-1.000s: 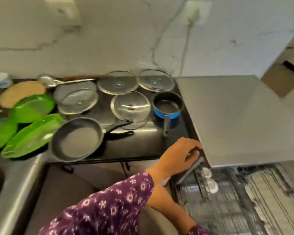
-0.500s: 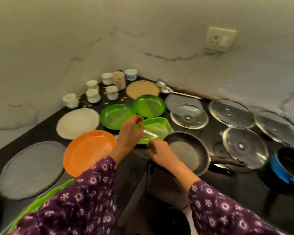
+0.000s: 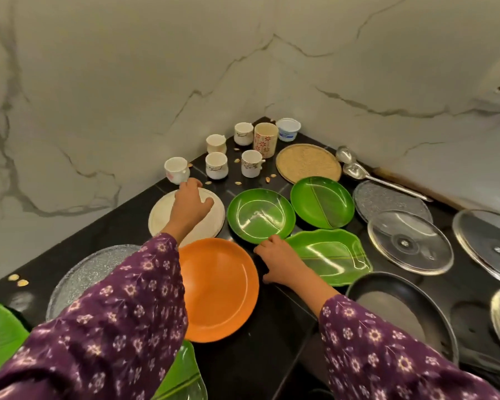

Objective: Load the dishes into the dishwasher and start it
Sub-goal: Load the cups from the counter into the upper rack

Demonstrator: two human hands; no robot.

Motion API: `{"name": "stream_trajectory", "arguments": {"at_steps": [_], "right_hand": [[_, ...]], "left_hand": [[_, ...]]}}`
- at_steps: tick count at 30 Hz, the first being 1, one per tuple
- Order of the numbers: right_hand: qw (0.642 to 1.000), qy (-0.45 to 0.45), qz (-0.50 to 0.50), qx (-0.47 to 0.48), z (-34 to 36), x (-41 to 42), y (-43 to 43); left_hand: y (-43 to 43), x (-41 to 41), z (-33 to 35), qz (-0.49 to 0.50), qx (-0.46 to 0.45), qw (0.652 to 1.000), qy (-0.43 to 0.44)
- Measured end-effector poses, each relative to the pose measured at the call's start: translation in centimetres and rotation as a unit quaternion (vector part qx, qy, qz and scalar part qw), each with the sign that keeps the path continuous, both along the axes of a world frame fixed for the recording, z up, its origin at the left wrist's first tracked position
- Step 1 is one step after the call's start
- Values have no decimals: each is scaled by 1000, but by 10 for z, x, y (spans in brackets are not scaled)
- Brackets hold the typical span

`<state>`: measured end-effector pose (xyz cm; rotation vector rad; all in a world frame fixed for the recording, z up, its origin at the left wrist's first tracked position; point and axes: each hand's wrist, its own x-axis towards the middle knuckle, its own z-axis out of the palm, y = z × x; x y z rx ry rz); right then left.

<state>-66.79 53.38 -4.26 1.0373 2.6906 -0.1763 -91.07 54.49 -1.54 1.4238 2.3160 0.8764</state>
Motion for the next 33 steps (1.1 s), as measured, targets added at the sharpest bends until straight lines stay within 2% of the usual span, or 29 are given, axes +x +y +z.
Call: {"name": "stream_trajectory", "arguments": {"at_steps": [7, 12, 21, 30, 33], "right_hand": [[996, -75, 13, 37, -14, -18, 9], [997, -67, 1, 28, -14, -19, 12], [998, -62, -4, 30, -12, -20, 9], [996, -52, -30, 73, -11, -21, -2], [996, -53, -37, 69, -10, -21, -4]], "left_hand": [[39, -45, -11, 75, -32, 996, 23], [59, -70, -19, 120, -24, 992, -17], [89, -94, -34, 140, -8, 987, -78], [94, -101, -43, 149, 9, 988, -38], [89, -101, -46, 141, 25, 987, -70]]}}
